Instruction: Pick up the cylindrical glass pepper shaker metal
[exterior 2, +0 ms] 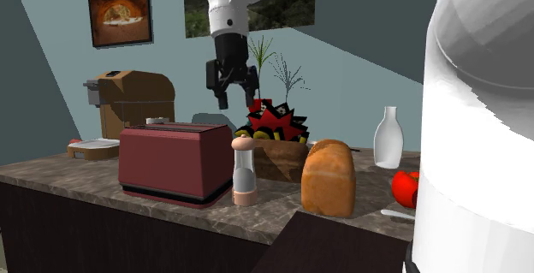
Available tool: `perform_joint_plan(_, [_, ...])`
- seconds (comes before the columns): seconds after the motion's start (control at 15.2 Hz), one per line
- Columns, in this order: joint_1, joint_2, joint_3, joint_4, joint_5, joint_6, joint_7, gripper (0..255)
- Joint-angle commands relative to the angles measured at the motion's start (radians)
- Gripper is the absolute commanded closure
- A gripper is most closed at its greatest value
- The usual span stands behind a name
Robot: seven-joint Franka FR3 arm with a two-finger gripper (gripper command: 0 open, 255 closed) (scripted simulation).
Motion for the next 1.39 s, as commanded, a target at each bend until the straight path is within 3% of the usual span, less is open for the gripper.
perform_joint_plan(0.0, [-0.003,0.078,-0.03,0.031,0.024,0.05,-0.041,0])
perform_joint_plan(0.4, [-0.027,0.321,-0.085,0.152,0.154,0.162,-0.182,0])
perform_joint_plan(1.06, [-0.035,0.395,-0.077,0.12,0.195,0.259,-0.209,0])
perform_joint_plan(1.12, [-0.035,0.394,-0.077,0.119,0.195,0.26,-0.21,255])
perform_joint_plan(1.32, [-0.035,0.393,-0.077,0.118,0.195,0.26,-0.21,255])
